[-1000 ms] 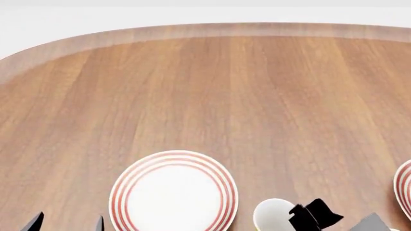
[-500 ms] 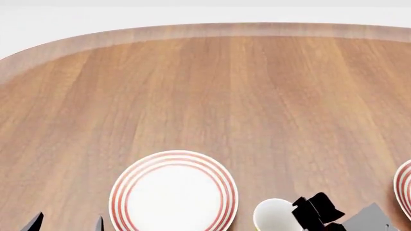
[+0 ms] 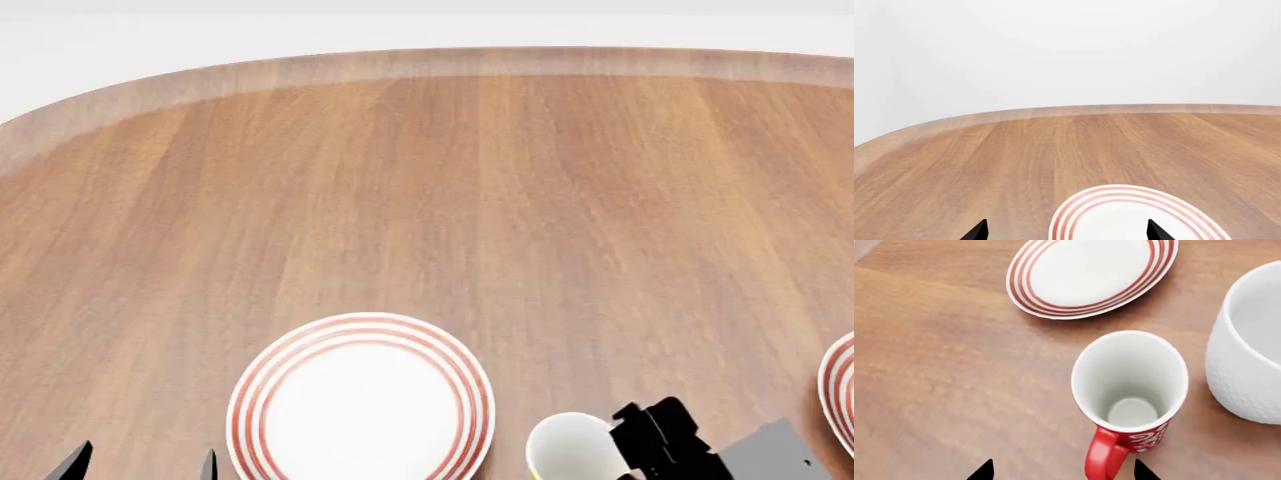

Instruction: Put the red mug on the left plate.

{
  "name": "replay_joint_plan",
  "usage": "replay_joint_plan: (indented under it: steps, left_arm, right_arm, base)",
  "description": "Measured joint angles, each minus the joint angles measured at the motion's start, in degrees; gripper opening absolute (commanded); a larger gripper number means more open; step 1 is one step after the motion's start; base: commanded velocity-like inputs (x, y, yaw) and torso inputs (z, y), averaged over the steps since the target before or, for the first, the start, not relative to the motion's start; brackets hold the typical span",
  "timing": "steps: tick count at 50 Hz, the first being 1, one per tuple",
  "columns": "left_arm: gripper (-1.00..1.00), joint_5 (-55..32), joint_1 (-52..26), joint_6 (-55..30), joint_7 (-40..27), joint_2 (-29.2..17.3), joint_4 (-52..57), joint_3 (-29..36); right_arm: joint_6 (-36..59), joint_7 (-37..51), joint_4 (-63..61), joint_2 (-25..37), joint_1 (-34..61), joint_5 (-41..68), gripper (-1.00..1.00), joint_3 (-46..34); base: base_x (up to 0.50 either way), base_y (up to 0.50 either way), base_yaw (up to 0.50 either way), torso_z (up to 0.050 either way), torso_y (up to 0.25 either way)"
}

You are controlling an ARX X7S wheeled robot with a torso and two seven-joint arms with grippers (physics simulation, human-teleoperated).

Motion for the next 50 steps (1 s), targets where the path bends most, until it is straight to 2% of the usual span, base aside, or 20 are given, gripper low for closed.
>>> replay_joint_plan:
  steps: [50]
  left_arm:
    - [1.0, -0.72, -0.32, 0.32, -1.43, -1.22, -0.13, 1.35]
  right_arm:
    - [-4.12, -0.24, 8.44, 1.78, 2.64, 3.41, 1.0, 0.6]
  base:
    - [0.0, 0.0, 0.0, 0.0, 0.0]
